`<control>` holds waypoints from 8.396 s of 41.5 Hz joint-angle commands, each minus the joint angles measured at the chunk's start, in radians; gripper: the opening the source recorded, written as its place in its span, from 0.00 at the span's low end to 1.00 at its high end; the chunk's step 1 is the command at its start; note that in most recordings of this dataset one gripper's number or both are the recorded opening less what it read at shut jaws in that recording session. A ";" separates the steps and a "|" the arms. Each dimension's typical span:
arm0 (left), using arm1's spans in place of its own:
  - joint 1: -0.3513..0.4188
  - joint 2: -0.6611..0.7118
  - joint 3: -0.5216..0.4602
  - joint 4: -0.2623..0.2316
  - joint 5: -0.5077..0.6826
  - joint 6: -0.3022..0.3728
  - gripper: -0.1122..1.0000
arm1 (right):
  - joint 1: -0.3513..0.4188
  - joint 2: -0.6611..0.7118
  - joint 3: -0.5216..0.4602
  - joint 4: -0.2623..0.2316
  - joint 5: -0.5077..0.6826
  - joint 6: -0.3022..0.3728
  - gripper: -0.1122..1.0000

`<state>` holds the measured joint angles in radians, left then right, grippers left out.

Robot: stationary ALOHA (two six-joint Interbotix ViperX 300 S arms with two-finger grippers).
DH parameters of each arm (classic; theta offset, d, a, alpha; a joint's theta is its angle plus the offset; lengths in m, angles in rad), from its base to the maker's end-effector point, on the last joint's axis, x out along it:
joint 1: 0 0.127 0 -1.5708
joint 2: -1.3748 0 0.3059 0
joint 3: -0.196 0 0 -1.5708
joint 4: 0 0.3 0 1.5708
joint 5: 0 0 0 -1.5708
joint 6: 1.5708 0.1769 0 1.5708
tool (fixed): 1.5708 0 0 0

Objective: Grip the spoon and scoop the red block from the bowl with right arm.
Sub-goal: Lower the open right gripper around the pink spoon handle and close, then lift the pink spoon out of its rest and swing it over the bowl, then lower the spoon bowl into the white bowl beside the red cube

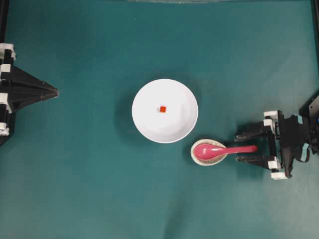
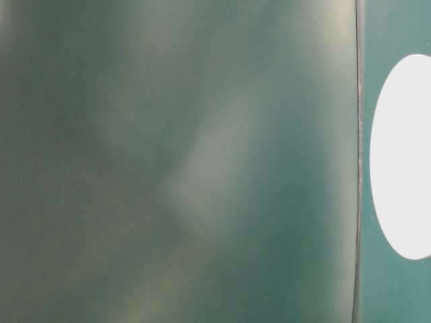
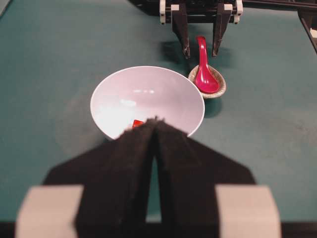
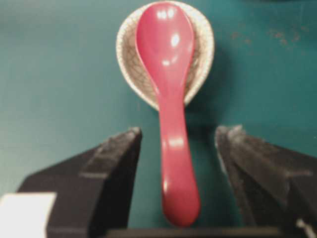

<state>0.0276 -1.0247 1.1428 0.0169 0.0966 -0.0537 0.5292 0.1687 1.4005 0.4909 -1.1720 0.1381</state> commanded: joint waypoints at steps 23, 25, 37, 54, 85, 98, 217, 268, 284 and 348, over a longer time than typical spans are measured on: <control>0.003 0.011 -0.028 0.003 0.002 0.015 0.10 | 0.021 -0.008 0.006 0.003 -0.018 -0.026 0.65; 0.003 0.011 -0.028 0.002 0.009 0.015 0.10 | 0.021 -0.008 0.005 0.003 -0.017 -0.031 0.64; 0.003 0.011 -0.028 0.002 0.023 0.015 0.10 | 0.021 -0.008 0.003 0.003 -0.025 -0.037 0.64; 0.003 0.011 -0.028 0.003 0.025 0.014 0.10 | 0.021 -0.008 0.006 0.006 -0.026 -0.037 0.64; 0.003 0.011 -0.028 0.002 0.023 0.014 0.10 | 0.021 -0.008 0.003 0.006 -0.049 -0.041 0.51; 0.003 0.011 -0.026 0.003 0.025 0.014 0.10 | 0.021 -0.008 0.005 0.006 -0.044 -0.041 0.46; 0.002 0.011 -0.003 0.003 -0.006 0.021 0.10 | -0.528 -0.762 -0.399 -0.069 1.247 -0.287 0.32; 0.003 0.009 -0.003 0.003 -0.008 0.044 0.10 | -0.676 -0.476 -0.865 -0.284 1.793 -0.276 0.32; 0.003 0.009 -0.005 0.003 -0.014 0.044 0.10 | -0.676 -0.440 -0.897 -0.288 1.939 -0.276 0.32; 0.003 0.003 -0.006 0.003 -0.011 0.044 0.10 | -0.676 -0.242 -1.032 -0.411 2.072 -0.247 0.32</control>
<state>0.0276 -1.0247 1.1505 0.0169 0.0936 -0.0107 -0.1457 -0.0660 0.3927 0.0798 0.9081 -0.1074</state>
